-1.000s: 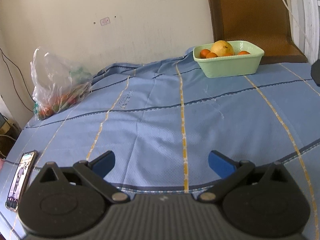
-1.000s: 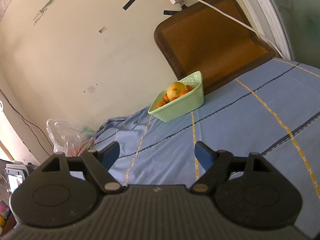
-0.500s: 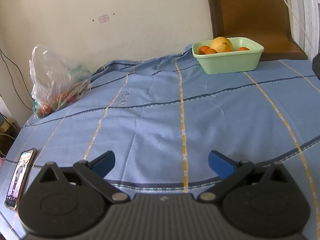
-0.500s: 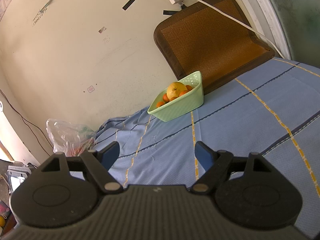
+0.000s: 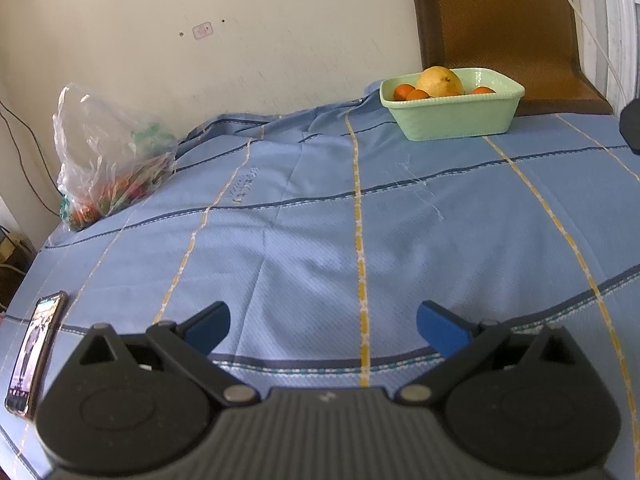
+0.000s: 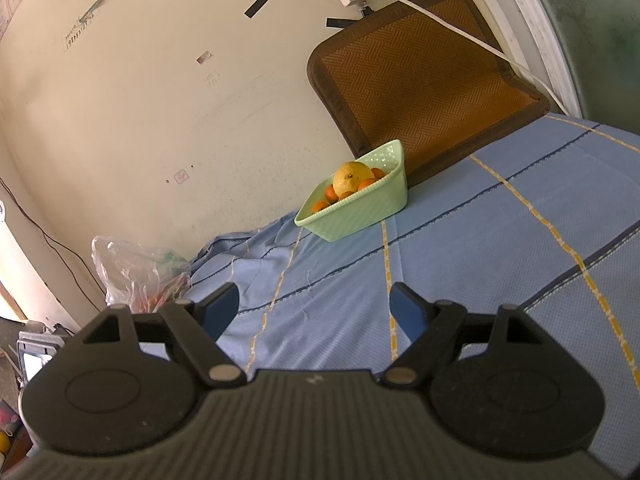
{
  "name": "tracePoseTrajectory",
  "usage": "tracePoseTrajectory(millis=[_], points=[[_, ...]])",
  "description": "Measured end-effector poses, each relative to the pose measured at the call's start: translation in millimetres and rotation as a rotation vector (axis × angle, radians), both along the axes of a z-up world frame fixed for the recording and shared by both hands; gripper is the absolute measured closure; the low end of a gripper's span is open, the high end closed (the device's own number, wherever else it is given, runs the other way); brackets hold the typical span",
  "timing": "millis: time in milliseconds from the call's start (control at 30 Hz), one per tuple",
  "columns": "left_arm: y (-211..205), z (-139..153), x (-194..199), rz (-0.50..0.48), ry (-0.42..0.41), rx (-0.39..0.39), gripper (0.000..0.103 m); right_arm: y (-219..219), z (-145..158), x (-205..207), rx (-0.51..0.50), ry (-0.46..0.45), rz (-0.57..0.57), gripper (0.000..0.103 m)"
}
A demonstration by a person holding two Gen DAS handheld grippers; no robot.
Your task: Organize fruits
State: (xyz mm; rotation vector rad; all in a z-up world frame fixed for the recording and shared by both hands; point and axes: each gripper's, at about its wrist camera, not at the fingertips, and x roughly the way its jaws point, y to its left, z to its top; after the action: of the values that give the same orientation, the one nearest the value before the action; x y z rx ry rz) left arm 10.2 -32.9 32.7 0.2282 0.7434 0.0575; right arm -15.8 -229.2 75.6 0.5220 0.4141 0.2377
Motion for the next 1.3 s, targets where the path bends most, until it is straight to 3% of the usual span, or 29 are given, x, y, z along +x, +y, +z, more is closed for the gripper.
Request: tracePoseTrajectory(millis=[233,633,1300], points=[[0.4,-2.0,1.0,-0.012,0.034,-0.029,0.000,0.5,0.7,0.3,0.000,0.001,-0.001,0.019],[5.7,-1.0,2.0,-0.045,0.152,-0.168,0.000,1.9,-7.0,0.9,-0.006,0.026,-0.001,0.018],[-0.8,12.7,-3.4,-0.074,0.121,-0.185,0.000,5.0,-3.3,0.8,-0.011,0.020,-0.008,0.018]])
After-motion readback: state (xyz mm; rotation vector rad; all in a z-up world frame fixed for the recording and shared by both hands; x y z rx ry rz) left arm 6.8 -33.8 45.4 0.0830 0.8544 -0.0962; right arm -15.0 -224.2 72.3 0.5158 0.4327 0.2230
